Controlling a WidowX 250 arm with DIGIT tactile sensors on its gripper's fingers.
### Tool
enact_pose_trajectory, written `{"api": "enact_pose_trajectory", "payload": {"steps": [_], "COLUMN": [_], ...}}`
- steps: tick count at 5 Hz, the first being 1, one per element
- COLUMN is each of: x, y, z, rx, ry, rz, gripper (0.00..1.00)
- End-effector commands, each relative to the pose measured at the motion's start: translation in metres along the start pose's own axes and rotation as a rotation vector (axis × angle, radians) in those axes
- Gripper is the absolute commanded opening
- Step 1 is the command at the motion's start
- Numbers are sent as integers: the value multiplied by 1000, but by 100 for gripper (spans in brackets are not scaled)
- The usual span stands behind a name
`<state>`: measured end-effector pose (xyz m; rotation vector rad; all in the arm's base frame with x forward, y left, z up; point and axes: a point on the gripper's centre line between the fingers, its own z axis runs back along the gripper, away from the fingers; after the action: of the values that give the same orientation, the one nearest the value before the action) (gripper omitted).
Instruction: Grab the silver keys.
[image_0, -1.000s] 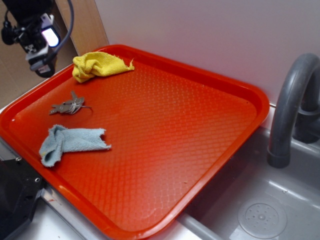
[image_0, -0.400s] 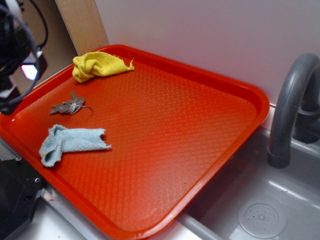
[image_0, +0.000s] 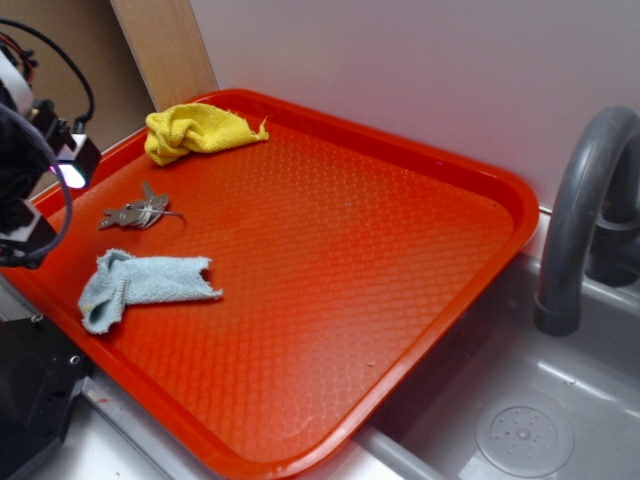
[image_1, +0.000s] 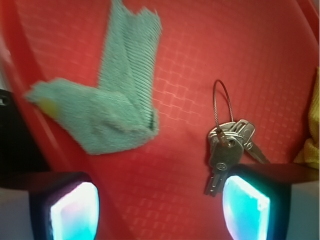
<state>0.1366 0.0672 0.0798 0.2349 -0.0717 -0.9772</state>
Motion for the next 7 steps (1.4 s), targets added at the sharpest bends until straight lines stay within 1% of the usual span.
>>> {"api": "enact_pose_trajectory", "payload": {"steps": [1,2,4,5,6,7], "x": [4,13,15,23,29,39], "y": [30,36,48,51,55,51], "z": [10,8,-1,-8,-32,-49], "rx": [-8,-3,-1,31,4,-28], "ry": [-59,-50,-34,-25,-25,-11], "rz": [61,53,70,50,46,16], "gripper": [100,100,100,100,100,100]}}
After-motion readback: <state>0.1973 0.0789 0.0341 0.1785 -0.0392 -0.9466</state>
